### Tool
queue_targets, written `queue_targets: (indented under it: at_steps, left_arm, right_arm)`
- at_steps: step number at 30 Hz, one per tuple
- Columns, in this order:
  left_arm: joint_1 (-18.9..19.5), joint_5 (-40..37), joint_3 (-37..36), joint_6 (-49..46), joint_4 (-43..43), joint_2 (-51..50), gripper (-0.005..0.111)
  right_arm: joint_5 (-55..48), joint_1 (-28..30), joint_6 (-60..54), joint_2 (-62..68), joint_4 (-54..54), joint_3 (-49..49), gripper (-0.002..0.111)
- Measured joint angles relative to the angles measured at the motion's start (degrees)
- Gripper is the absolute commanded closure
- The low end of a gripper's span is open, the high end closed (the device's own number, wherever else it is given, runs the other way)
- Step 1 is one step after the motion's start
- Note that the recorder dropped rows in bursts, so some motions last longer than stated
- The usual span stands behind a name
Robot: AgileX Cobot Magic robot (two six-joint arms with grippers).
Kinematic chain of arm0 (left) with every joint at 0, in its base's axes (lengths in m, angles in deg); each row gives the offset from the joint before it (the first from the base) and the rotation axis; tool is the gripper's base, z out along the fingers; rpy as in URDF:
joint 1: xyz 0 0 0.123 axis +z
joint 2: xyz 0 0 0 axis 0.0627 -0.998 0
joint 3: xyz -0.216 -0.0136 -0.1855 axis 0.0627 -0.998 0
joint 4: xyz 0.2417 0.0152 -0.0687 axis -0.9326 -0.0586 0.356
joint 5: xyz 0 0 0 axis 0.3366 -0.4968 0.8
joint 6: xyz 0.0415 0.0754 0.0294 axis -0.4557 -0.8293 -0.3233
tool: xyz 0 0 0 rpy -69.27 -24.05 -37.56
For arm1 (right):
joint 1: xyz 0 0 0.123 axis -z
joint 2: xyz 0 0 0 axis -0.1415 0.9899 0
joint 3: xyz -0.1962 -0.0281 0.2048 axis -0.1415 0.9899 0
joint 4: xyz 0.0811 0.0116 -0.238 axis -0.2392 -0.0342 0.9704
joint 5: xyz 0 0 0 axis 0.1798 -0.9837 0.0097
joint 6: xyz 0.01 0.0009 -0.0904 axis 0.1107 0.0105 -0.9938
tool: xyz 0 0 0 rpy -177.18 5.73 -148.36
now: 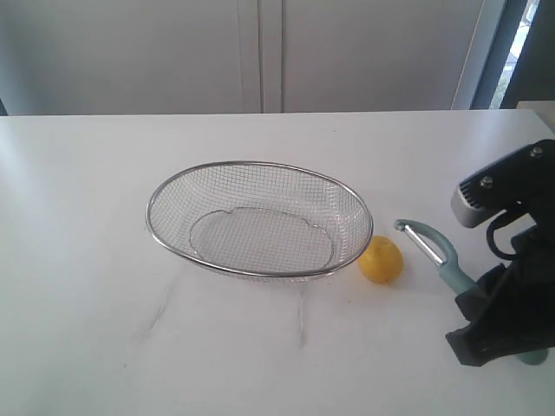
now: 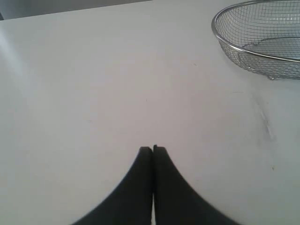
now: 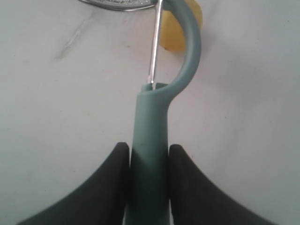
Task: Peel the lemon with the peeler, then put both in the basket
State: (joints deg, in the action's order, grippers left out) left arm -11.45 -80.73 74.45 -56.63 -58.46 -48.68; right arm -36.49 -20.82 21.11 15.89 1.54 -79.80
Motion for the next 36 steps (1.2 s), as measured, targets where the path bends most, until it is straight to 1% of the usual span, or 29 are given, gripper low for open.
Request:
queue_targets:
  at_steps: [12,29,31,36]
  left_arm:
    - [0.0,0.0,0.0,0.0,0.0,0.0,0.107]
    - [0.0,0.4,0.0,0.0,0.0,0.0,0.107]
    - [0.0,2.19,0.0,0.0,0.0,0.0,0.107]
    - [0.0,11.74,0.0,0.97,0.31,0.0,0.107]
  right_arm:
    - [0.01,0.0,0.0,-5.95,-0.12,0.0,0.108]
    - [0.13,0.0,0.0,-6.19,-0.95,0.0,0.108]
    - [0.13,0.0,0.0,-6.19,-0.95,0.0,0.108]
    - [0.13,0.0,0.0,-6.19,-0.95,0.0,0.108]
